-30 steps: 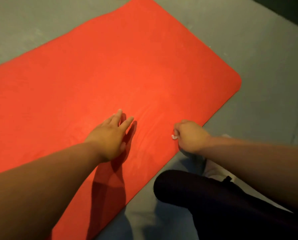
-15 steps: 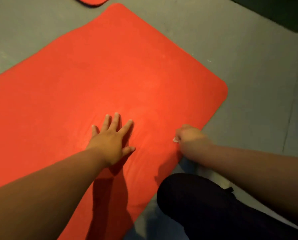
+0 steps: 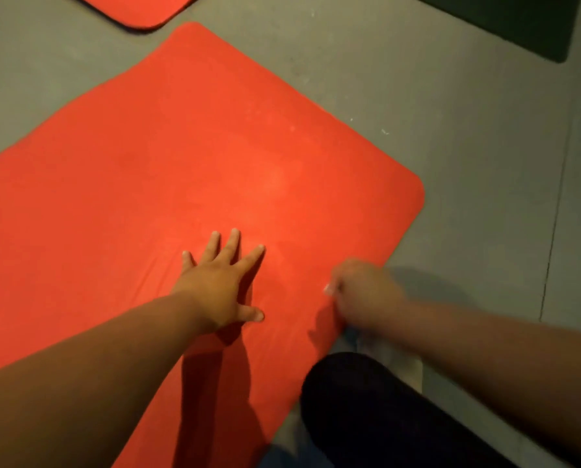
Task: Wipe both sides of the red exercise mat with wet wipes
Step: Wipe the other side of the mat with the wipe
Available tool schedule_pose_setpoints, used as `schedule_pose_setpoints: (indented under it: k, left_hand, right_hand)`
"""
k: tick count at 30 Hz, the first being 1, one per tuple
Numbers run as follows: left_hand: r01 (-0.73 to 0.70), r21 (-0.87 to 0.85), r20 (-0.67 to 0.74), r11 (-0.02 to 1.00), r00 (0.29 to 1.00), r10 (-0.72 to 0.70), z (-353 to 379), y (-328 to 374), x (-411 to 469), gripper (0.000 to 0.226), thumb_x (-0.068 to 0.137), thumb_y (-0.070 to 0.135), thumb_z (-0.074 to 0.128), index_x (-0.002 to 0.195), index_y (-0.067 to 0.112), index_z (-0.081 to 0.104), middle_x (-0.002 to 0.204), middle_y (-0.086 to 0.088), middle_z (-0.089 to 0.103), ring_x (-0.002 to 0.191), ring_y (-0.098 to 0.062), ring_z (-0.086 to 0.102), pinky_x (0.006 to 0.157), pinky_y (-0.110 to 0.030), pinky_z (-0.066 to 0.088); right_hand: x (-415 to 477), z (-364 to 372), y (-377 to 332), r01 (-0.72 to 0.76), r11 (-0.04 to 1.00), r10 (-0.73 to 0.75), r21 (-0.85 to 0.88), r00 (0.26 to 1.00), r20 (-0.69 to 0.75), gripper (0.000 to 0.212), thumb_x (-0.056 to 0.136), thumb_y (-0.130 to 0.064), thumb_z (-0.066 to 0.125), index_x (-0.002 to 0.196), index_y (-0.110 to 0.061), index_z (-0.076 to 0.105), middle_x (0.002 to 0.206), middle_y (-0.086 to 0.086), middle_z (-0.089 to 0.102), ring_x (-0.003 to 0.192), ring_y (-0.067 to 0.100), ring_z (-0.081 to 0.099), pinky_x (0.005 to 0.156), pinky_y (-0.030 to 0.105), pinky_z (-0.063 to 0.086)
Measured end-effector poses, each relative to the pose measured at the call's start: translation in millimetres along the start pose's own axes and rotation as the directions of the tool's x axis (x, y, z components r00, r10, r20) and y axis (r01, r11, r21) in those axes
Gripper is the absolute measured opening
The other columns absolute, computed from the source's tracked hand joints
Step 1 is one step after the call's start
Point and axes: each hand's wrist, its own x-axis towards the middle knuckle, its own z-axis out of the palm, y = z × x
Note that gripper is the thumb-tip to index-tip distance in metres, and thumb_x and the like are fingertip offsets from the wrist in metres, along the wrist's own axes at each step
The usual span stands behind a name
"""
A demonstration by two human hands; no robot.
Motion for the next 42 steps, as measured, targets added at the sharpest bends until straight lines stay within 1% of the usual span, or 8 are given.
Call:
schedule_pose_setpoints:
  k: [5,11,18,24,28,32,38,42]
  left_hand:
    - [0.057,-0.026,0.037,0.998,0.998,-0.056,-0.6,9.3,-1.4,0.116,0.066,0.071,0.068,0.147,0.047,-0.011,0.155,0.002,-0.030,0.144,-0.029,-0.022,0.109,-0.067,0.011]
    - [0.102,-0.090,0.048,0.991,0.994,-0.097,0.1,18.5,-8.2,0.110,0.073,0.061,0.070,0.148,0.046,-0.009,0.156,0.005,-0.028,0.145,-0.026,-0.019,0.109,-0.065,0.018]
    - [0.092,-0.068,-0.003,0.993,0.996,-0.093,1.9,14.3,-16.2,0.107,0.072,0.066,0.066,0.149,0.046,-0.004,0.159,0.010,-0.019,0.148,-0.020,-0.008,0.112,-0.052,0.027]
    - [0.061,-0.048,-0.075,0.997,0.995,-0.065,-6.3,-9.2,-12.5,0.102,0.074,0.064,0.066,0.151,0.039,0.006,0.161,0.007,-0.003,0.145,-0.020,0.011,0.110,-0.042,0.032]
    - [0.170,-0.087,-0.113,0.982,0.977,-0.179,-10.0,-32.9,-6.1,0.108,0.068,0.073,0.064,0.152,0.039,0.005,0.161,-0.002,-0.008,0.147,-0.026,0.001,0.117,-0.045,0.019]
    - [0.177,-0.098,-0.098,0.979,0.978,-0.186,-13.4,-60.9,-2.5,0.109,0.064,0.078,0.062,0.150,0.043,0.006,0.161,0.000,-0.008,0.147,-0.026,-0.005,0.117,-0.051,0.012]
    - [0.207,-0.161,-0.094,0.965,0.970,-0.224,-22.6,-99.2,2.2,0.111,0.066,0.071,0.068,0.152,0.038,0.006,0.160,-0.008,-0.010,0.147,-0.029,-0.004,0.118,-0.047,0.014]
    - [0.245,-0.147,-0.099,0.958,0.960,-0.261,-28.1,-127.9,5.3,0.112,0.064,0.073,0.067,0.152,0.038,0.006,0.160,-0.008,-0.010,0.147,-0.030,-0.003,0.118,-0.046,0.015]
  right_hand:
    - [-18.2,9.1,-15.1,0.321,0.947,-0.307,-0.018,0.919,0.248,0.026,0.095,-0.021,0.051,0.117,-0.010,0.061,0.122,0.011,0.056,0.114,0.028,0.055,0.087,0.031,0.043]
    - [33.7,-24.8,56.1,-0.109,0.980,0.090,-0.168,0.989,-0.113,0.023,0.091,-0.016,0.052,0.107,-0.009,0.067,0.116,0.012,0.061,0.108,0.028,0.058,0.089,0.032,0.046]
    - [-9.8,3.8,-31.0,0.537,0.843,-0.516,-0.013,0.816,0.258,0.025,0.094,-0.019,0.053,0.117,-0.010,0.060,0.121,0.012,0.052,0.114,0.027,0.053,0.095,0.029,0.042]
    - [77.3,-46.6,16.9,0.047,0.977,-0.077,-0.207,0.988,-0.137,0.026,0.093,-0.025,0.053,0.104,-0.004,0.064,0.112,0.019,0.063,0.105,0.033,0.059,0.084,0.034,0.045]
    - [50.2,-17.0,-34.4,0.290,0.947,-0.291,-0.135,0.957,0.014,0.028,0.095,-0.023,0.049,0.114,-0.009,0.064,0.120,0.014,0.059,0.113,0.028,0.056,0.092,0.031,0.043]
    - [22.4,-3.0,-71.4,0.594,0.805,-0.579,0.001,0.784,0.222,0.023,0.096,-0.024,0.048,0.110,-0.012,0.061,0.115,0.011,0.055,0.108,0.029,0.054,0.091,0.032,0.041]
    - [125.2,-46.7,-44.9,0.113,0.990,-0.125,-0.088,0.982,-0.141,0.019,0.089,-0.026,0.060,0.097,-0.009,0.066,0.105,0.014,0.067,0.100,0.031,0.061,0.075,0.031,0.045]
    - [108.4,-18.2,-93.9,0.318,0.944,-0.324,-0.087,0.944,-0.059,0.026,0.094,-0.029,0.052,0.105,-0.009,0.065,0.113,0.014,0.062,0.106,0.030,0.058,0.087,0.031,0.044]
